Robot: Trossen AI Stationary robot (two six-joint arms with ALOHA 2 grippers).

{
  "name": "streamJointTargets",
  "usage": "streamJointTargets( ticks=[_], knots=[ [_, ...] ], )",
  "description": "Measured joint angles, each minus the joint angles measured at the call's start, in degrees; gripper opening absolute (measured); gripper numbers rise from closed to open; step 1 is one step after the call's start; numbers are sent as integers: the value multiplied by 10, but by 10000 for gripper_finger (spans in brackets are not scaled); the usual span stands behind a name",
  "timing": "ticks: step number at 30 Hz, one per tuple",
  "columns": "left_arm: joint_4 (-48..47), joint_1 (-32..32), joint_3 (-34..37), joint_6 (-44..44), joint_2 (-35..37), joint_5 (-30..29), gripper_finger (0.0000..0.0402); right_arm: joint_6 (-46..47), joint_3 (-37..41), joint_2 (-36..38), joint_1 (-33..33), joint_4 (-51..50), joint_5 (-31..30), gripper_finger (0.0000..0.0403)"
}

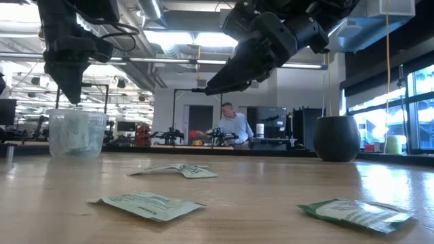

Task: Pick and place Stevia / Truvia into bins
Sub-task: Put the white stevia packet into the left transparent container

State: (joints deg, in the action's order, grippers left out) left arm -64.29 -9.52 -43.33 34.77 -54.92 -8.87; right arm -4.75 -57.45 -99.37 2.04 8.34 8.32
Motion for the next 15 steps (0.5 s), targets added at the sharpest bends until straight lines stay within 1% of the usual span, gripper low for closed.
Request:
streamJointTargets(
  ticks=[3, 10, 13, 15],
  knots=[
    [0, 0, 0, -6, 0, -5, 68, 0, 0, 0, 0, 0, 0, 165],
    [-2, 0, -18, -6, 10, -83, 74, -1, 0, 0, 0, -4, 2, 165],
    [9, 1, -30, -12, 20, -100, 73, -5, 0, -2, 0, -10, 2, 165],
    [26, 1, -33, -32, 29, -101, 73, -4, 0, -12, 0, 4, 2, 165]
  ],
)
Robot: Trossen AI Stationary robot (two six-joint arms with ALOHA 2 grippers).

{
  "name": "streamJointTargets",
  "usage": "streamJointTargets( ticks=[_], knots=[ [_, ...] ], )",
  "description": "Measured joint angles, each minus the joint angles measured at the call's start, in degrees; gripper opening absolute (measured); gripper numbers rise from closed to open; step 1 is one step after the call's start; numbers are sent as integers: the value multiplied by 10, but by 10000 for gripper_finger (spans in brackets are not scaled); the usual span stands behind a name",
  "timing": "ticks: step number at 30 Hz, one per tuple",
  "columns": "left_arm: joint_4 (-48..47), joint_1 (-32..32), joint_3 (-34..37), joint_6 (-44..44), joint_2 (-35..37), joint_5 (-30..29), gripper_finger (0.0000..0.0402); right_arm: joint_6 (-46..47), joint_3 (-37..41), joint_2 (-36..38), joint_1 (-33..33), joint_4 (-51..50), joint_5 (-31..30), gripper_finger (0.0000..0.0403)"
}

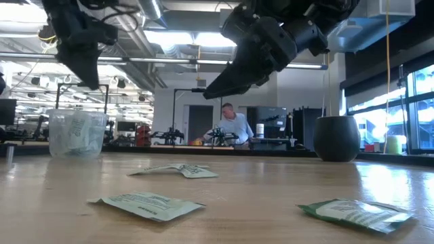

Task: Pick and place Stevia / Truvia into bins
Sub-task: Put the white stevia packet into the left transparent container

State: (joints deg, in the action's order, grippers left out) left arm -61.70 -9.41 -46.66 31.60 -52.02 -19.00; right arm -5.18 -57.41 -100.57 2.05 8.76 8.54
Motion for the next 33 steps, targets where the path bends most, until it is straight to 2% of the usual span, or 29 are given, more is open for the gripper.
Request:
streamJointTargets(
  ticks=[6, 17, 33],
  knots=[
    [31, 0, 0, -30, 18, 4, 73, -12, 0, -55, 0, 35, 0, 158],
    [32, 0, 0, -33, 19, 10, 74, -21, 0, -117, 0, 74, -25, 102],
    [34, 0, 0, -33, 19, 11, 74, -28, -1, -158, 0, 72, -53, 96]
  ],
)
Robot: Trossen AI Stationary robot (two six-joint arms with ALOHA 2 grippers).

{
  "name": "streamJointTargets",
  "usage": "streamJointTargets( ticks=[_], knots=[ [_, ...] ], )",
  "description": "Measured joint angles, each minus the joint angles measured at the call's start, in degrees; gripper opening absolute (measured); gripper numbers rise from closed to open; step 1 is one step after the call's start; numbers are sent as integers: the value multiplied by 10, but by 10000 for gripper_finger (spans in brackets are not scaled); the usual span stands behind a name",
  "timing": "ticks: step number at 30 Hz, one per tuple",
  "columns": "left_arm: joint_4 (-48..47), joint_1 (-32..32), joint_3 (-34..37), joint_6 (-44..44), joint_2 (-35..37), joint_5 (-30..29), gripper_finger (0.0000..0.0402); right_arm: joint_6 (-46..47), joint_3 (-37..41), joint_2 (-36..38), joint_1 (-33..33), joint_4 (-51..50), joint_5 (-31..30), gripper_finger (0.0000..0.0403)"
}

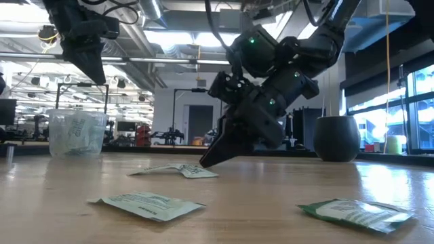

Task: Pick and place Stevia / Truvia into bins
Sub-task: Put the white stevia packet into the left transparent container

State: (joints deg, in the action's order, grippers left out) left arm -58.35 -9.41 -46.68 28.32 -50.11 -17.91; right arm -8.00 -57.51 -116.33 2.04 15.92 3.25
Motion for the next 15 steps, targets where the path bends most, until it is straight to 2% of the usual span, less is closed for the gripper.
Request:
streamJointTargets(
  ticks=[7, 15],
  knots=[
    [2, 0, 0, 0, 0, 0, 74, 3, -2, 0, 1, -22, -17, 84],
    [9, 0, 0, 0, 0, 0, 74, 2, -1, 0, 0, -30, -25, 9]
  ],
)
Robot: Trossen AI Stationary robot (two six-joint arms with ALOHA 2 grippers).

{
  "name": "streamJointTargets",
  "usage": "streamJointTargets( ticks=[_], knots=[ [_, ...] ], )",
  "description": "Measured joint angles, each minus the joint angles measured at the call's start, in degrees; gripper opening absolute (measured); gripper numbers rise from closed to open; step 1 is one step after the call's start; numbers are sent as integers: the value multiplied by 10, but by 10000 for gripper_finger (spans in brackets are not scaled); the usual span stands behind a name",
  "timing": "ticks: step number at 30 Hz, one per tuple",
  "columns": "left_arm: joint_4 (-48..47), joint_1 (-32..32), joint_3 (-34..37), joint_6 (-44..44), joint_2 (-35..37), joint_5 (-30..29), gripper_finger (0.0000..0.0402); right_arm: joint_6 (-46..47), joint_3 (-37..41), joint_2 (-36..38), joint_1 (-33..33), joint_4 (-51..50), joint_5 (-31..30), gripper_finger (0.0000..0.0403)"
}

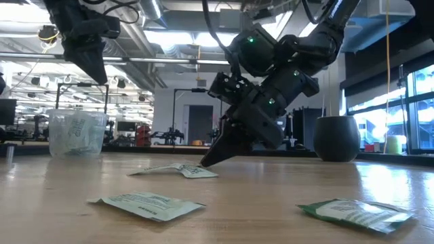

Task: Pick and place Stevia / Truvia into bins
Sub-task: Put the white stevia packet into the left transparent container

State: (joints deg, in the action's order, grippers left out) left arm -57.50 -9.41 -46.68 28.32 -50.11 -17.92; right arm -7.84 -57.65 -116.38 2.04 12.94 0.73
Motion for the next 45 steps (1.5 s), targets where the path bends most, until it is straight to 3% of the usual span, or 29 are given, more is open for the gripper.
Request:
streamJointTargets(
  ticks=[8, 21, 32, 36, 45],
  knots=[
    [43, 2, 0, -27, 0, 50, 75, 16, 2, 2, 0, 4, 0, 3],
    [202, 75, 0, -328, -11, 59, 75, 50, 4, 89, 0, -30, 9, 1],
    [338, 171, 0, -567, -116, 101, 75, 122, 3, 154, -1, 14, 196, 0],
    [390, 192, 0, -597, -156, 106, 75, 156, 3, 153, -1, 36, 233, 0],
    [401, 207, 0, -542, -197, 70, 75, 168, 3, 153, -1, 92, 233, 0]
  ],
)
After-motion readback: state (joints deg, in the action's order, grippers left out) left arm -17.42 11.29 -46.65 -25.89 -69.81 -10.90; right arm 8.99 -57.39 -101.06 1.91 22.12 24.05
